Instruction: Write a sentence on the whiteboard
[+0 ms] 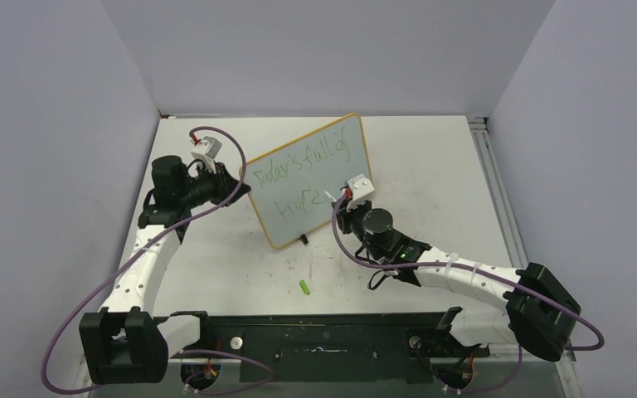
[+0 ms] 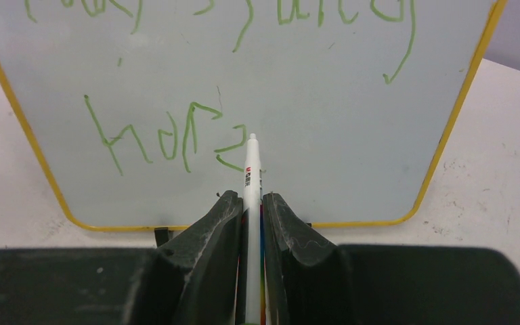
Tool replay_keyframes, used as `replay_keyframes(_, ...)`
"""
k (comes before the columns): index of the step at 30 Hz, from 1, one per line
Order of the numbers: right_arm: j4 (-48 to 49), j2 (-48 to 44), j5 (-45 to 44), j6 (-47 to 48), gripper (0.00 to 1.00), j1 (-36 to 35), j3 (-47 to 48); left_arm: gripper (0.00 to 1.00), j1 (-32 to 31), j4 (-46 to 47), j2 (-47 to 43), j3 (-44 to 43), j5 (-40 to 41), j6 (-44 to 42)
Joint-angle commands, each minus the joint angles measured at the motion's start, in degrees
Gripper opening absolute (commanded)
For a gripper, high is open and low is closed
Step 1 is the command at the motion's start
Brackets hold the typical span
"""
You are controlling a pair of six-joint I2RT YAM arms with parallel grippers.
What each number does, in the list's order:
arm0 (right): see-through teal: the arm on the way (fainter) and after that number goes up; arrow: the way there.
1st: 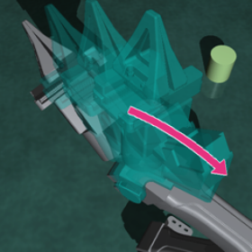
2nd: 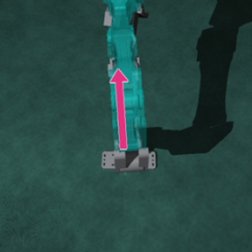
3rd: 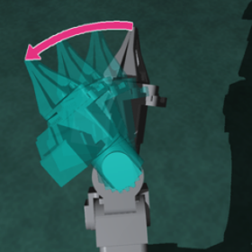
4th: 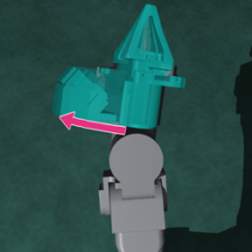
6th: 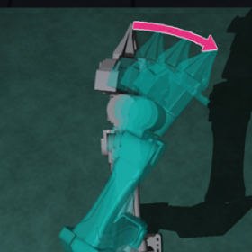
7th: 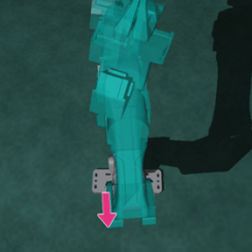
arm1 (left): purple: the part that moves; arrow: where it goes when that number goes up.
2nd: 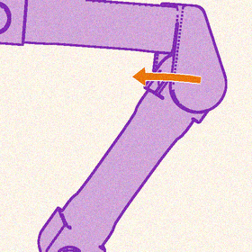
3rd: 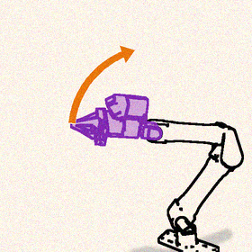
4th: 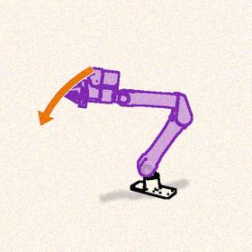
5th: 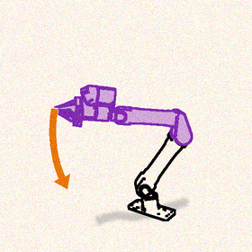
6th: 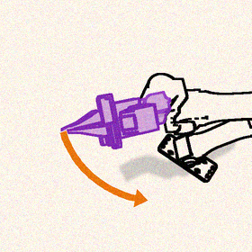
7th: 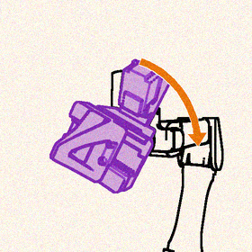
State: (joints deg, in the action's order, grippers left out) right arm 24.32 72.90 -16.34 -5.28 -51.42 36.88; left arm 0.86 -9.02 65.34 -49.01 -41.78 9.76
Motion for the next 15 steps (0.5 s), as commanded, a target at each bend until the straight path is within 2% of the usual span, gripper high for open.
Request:
replay_keyframes(1,4.4,-3.1,5.3,-3.2,0.05,1.5,-2.8,0.0,-3.6,-3.5,0.4,-1.9,2.3,-1.8)
replay_keyframes(7,11.3,-2.0,11.1,-7.1,0.05,1.6,-5.3,0.0,-4.3,-5.7,1.7,-2.8,2.7,-3.0)
replay_keyframes(15,14.1,2.7,14.4,-7.0,0.05,2.1,-4.4,0.0,-4.4,-7.1,2.0,-3.2,2.9,-4.2)
